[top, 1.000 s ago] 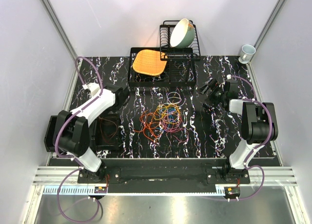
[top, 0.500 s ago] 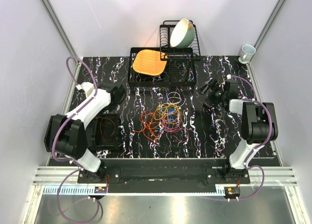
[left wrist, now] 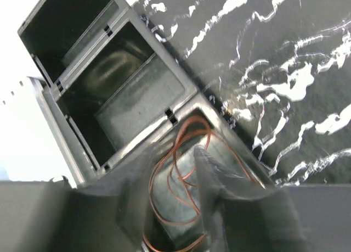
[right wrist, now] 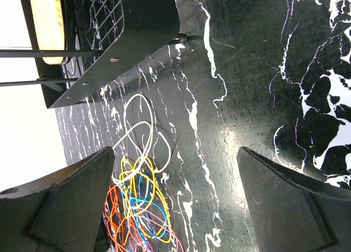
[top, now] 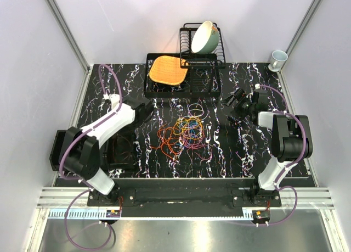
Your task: Untangle the cables
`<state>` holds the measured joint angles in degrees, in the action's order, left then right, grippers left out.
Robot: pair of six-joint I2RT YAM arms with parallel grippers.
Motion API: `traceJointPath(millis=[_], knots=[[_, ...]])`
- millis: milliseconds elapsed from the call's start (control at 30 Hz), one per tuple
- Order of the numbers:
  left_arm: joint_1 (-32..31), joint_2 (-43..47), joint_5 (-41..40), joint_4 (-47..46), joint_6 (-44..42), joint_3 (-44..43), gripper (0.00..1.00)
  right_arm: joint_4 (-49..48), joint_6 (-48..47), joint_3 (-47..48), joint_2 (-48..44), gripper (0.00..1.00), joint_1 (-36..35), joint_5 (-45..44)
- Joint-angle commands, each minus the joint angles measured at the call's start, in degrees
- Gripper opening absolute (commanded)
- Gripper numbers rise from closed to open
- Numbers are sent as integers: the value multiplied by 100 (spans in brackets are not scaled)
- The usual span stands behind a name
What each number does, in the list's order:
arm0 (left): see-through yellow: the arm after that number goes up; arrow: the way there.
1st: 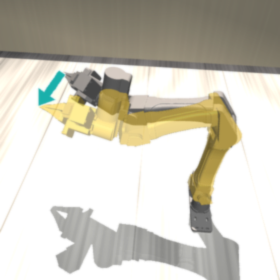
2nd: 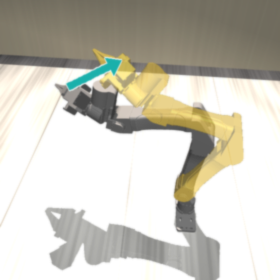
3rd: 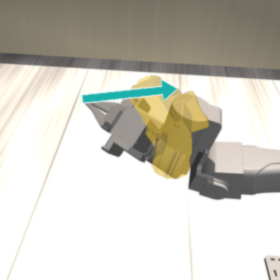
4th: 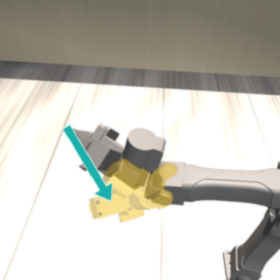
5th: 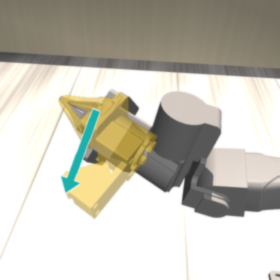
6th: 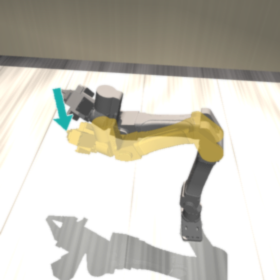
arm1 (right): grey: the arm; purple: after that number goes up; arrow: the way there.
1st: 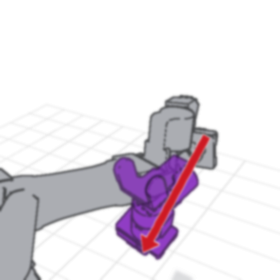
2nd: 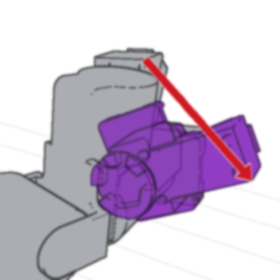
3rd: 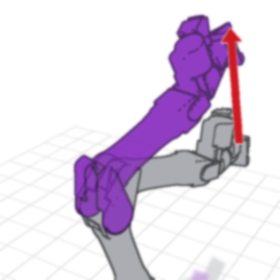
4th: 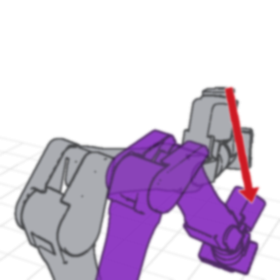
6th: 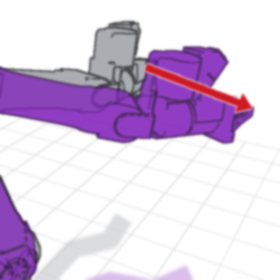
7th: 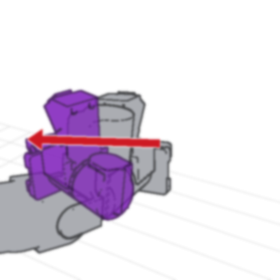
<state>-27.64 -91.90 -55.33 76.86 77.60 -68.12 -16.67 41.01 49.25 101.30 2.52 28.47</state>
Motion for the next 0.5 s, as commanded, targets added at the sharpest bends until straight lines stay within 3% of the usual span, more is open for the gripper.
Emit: traceJointPath(millis=[0, 100, 167, 300, 467], knots=[[-49, 698, 583, 305, -1514, -18, 76, -197, 3, 207, 39, 100, 20, 97], [-22, 1374, 1304, -502, -2649, 210, 94, -188, 3, 190, 13, 100, 20, 89], [13, 1848, 1779, -1003, -3100, 333, 98, -197, -6, 190, 13, 100, 20, 89], [101, 2343, 2009, -1375, -3883, 597, 99, -258, -14, 163, -31, 100, 20, 115], [250, 2387, 1744, -1340, -3841, 861, 97, -258, -67, 102, -119, 100, 20, 63]])
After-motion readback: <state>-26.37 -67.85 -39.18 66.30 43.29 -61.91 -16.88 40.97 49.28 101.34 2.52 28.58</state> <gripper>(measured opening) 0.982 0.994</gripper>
